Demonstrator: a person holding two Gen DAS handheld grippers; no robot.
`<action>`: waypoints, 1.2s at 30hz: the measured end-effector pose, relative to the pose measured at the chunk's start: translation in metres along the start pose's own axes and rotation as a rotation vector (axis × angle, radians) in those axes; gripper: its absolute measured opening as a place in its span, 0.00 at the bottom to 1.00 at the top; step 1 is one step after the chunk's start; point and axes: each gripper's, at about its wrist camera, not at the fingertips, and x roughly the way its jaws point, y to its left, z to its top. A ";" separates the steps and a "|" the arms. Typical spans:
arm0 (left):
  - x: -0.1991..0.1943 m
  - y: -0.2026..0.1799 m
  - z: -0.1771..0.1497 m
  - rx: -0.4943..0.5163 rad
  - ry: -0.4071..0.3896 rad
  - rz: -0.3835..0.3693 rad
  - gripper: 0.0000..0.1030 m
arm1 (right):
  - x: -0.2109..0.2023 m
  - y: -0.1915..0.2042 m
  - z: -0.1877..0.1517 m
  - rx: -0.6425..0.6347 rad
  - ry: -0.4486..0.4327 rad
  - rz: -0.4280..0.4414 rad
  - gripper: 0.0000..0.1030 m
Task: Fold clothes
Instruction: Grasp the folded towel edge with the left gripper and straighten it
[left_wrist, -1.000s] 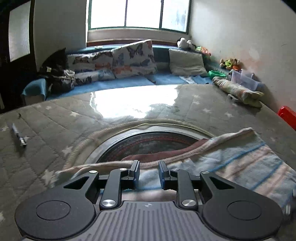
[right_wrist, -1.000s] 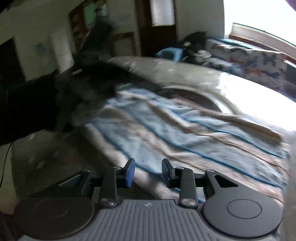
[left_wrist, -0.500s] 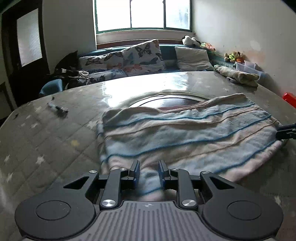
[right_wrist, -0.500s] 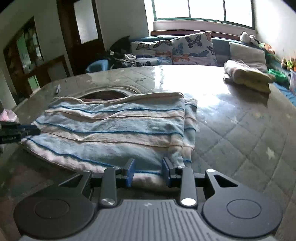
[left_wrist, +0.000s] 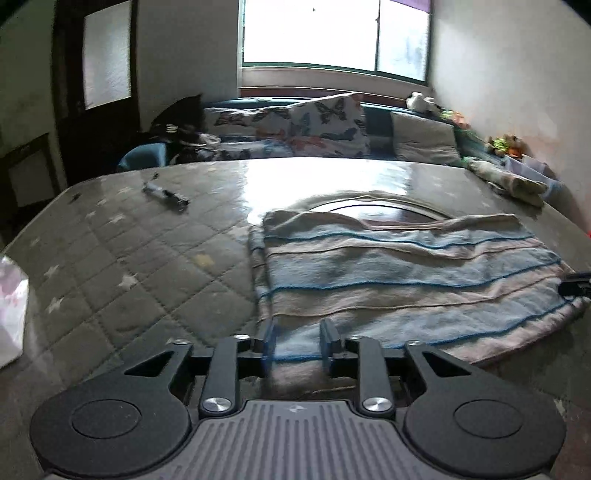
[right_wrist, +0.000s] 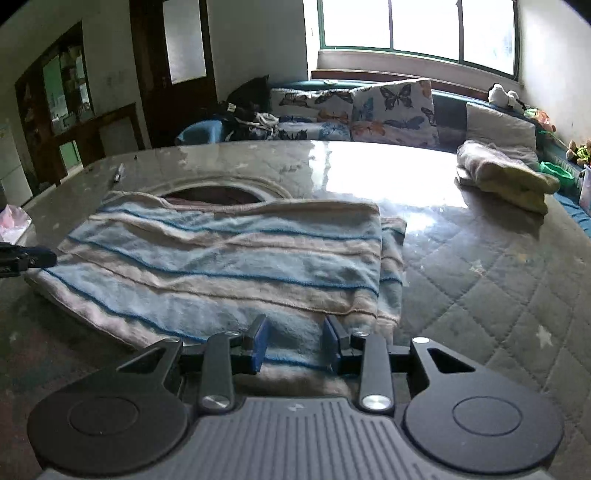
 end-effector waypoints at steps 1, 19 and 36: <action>0.000 0.002 -0.002 -0.012 0.005 0.006 0.34 | 0.001 0.000 -0.001 0.004 0.000 0.000 0.32; -0.020 0.010 -0.013 -0.065 0.087 -0.134 0.20 | 0.000 0.011 -0.005 -0.104 0.030 0.025 0.33; -0.066 0.001 0.005 0.007 0.007 -0.162 0.28 | -0.039 -0.012 -0.001 0.012 0.001 0.051 0.33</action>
